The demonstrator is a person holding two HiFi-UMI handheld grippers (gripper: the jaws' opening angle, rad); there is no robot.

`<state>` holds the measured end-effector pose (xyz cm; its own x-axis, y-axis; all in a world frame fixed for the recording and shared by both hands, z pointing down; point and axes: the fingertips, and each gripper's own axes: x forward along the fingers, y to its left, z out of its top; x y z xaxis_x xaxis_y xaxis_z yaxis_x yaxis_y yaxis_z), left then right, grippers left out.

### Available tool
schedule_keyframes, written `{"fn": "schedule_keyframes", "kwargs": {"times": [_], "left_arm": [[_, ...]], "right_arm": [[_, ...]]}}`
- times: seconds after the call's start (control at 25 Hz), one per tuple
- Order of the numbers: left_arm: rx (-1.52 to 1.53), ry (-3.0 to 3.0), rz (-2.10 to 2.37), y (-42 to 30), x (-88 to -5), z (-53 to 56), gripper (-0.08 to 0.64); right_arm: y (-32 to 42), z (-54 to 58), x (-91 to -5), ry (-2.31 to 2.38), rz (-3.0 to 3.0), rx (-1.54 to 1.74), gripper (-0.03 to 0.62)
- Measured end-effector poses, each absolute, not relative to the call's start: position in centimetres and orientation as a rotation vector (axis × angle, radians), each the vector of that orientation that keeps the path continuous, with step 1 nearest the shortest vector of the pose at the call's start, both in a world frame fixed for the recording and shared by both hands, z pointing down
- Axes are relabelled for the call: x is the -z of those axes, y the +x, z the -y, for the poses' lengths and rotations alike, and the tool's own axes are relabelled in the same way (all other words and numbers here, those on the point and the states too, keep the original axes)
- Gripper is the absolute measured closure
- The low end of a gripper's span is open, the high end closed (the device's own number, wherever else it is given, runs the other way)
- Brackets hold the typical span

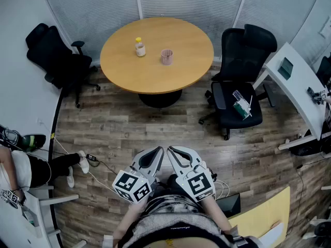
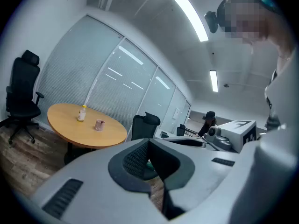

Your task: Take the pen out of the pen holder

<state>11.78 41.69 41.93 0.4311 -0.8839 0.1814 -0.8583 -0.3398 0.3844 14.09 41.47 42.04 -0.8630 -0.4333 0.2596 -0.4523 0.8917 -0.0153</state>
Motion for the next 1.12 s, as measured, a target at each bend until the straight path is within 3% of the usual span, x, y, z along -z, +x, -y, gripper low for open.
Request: {"fn": "schedule_keyframes", "kwargs": {"times": [1.12], "left_arm": [[0.104, 2.21, 1.484, 9.8, -43.4, -35.6, 0.557]], "right_arm": [[13.3, -34.0, -43.0, 0.677, 2.825, -0.1, 0.561]]}}
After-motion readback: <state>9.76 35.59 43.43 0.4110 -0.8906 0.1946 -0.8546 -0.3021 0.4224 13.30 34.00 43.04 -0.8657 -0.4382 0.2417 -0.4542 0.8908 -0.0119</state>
